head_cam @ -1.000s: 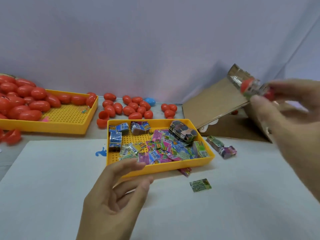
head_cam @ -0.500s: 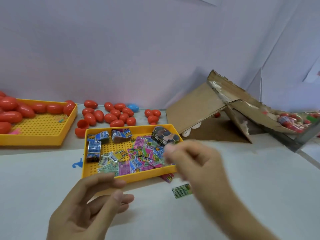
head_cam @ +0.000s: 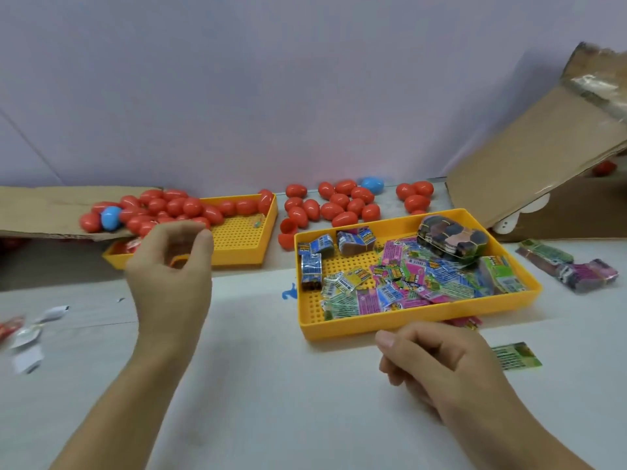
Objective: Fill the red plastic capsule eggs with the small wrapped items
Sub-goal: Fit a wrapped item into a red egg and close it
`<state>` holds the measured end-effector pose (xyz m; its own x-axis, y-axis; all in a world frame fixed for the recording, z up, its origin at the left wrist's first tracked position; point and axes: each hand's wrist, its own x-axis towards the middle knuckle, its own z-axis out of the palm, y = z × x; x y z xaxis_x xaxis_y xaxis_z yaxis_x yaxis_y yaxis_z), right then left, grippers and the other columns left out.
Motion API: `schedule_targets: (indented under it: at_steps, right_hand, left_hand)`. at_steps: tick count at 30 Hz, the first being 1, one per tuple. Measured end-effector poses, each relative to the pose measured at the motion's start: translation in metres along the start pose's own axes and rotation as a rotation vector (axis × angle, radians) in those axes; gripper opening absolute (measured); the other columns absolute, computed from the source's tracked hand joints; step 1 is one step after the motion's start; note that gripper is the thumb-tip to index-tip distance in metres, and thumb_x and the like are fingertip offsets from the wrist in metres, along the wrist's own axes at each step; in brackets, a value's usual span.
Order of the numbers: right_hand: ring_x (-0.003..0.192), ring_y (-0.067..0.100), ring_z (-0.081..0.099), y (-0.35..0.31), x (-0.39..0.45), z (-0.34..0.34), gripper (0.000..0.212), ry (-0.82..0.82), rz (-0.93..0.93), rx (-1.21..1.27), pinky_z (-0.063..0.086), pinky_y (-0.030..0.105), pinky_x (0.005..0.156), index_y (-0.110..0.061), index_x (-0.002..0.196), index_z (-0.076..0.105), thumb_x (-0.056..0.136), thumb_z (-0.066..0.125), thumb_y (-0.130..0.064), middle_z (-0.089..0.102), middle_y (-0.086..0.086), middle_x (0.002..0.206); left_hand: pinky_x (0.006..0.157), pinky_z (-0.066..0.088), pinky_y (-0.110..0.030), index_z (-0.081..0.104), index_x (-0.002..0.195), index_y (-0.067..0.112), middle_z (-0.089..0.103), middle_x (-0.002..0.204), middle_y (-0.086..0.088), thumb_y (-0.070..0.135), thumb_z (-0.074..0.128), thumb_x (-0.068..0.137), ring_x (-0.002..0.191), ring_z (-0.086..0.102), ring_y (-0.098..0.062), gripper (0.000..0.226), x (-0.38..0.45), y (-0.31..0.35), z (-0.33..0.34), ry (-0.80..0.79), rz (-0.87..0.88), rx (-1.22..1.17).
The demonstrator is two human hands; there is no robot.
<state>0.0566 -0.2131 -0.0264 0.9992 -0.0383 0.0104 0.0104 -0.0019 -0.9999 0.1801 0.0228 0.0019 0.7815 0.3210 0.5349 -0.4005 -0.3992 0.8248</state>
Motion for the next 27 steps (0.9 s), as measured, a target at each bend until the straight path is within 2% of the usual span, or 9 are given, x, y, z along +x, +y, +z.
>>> schedule_targets:
  at_steps: [2,4,7,8,11,13,20,23,27]
  right_hand:
    - [0.039,0.001,0.045,0.000,0.001,0.001,0.030,-0.004,0.000,0.005,0.031,0.007,0.041,-0.017,0.059,0.070,0.073,0.065,-0.043,0.061,0.002,0.054]
    - [0.038,0.001,0.044,0.000,0.002,0.001,0.030,-0.005,0.007,0.017,0.031,0.008,0.040,-0.017,0.059,0.070,0.073,0.065,-0.044,0.061,0.003,0.053]
    - [0.038,0.001,0.043,0.000,0.004,0.000,0.030,-0.005,0.026,0.034,0.030,0.009,0.039,-0.018,0.058,0.070,0.072,0.065,-0.044,0.061,0.003,0.053]
    - [0.038,0.001,0.042,0.000,0.005,-0.001,0.030,-0.006,0.033,0.042,0.029,0.009,0.040,-0.018,0.058,0.070,0.071,0.065,-0.044,0.060,0.003,0.052]
    - [0.037,0.001,0.043,0.000,0.005,-0.002,0.030,-0.016,0.056,0.076,0.030,0.009,0.040,-0.017,0.058,0.069,0.071,0.065,-0.043,0.060,0.003,0.052]
    - [0.038,0.001,0.045,-0.001,0.006,-0.002,0.029,-0.034,0.067,0.094,0.032,0.008,0.042,-0.018,0.058,0.069,0.073,0.065,-0.042,0.060,0.001,0.052]
    - [0.042,-0.001,0.049,-0.001,0.006,-0.003,0.027,-0.053,0.059,0.121,0.035,0.008,0.045,-0.021,0.058,0.068,0.077,0.065,-0.040,0.062,-0.004,0.054]
    - [0.042,-0.001,0.048,-0.001,0.006,-0.004,0.027,-0.060,0.055,0.118,0.034,0.007,0.046,-0.023,0.059,0.068,0.078,0.064,-0.042,0.062,-0.004,0.056]
    - [0.039,0.001,0.040,-0.006,0.006,-0.005,0.038,-0.051,0.055,0.195,0.031,0.011,0.042,-0.020,0.062,0.070,0.072,0.064,-0.056,0.062,0.000,0.058]
  left_hand:
    - [0.077,0.051,-0.014,0.071,0.095,0.023,0.068,0.090,0.009,0.009,0.065,0.092,0.082,0.062,-0.001,0.016,0.032,-0.004,0.014,-0.081,0.042,0.186]
    - [0.082,0.046,-0.012,0.072,0.110,0.014,0.070,0.106,0.001,0.003,0.061,0.092,0.092,0.061,-0.003,0.024,0.066,-0.005,0.032,-0.215,0.092,0.428]
    - [0.106,0.040,-0.034,0.060,0.134,0.010,0.057,0.141,-0.010,-0.006,0.056,0.089,0.132,0.049,-0.024,0.048,0.105,-0.017,0.059,-0.490,0.046,0.730]
    - [0.109,0.038,-0.037,0.056,0.139,0.011,0.052,0.146,-0.011,-0.004,0.056,0.090,0.137,0.045,-0.028,0.051,0.111,-0.023,0.068,-0.576,-0.002,0.787]
    - [0.102,0.043,-0.040,0.058,0.138,0.010,0.053,0.140,-0.016,0.008,0.061,0.093,0.125,0.053,-0.036,0.046,0.113,-0.042,0.088,-0.703,0.030,0.937]
    - [0.096,0.045,-0.042,0.063,0.130,0.004,0.053,0.128,-0.022,0.004,0.058,0.093,0.112,0.056,-0.040,0.038,0.109,-0.053,0.095,-0.632,0.140,0.963]
    - [0.087,0.048,-0.040,0.071,0.112,0.003,0.068,0.110,-0.023,0.006,0.065,0.091,0.098,0.062,-0.039,0.022,0.107,-0.054,0.080,-0.395,0.191,0.778]
    - [0.086,0.050,-0.031,0.069,0.120,0.008,0.070,0.113,-0.013,0.010,0.065,0.095,0.097,0.067,-0.027,0.025,0.081,-0.019,0.076,-0.265,0.222,0.431]
    - [0.082,0.054,-0.013,0.069,0.114,0.029,0.076,0.103,0.009,0.006,0.071,0.087,0.099,0.071,-0.007,0.036,-0.007,0.038,0.059,-0.397,0.056,-0.190]
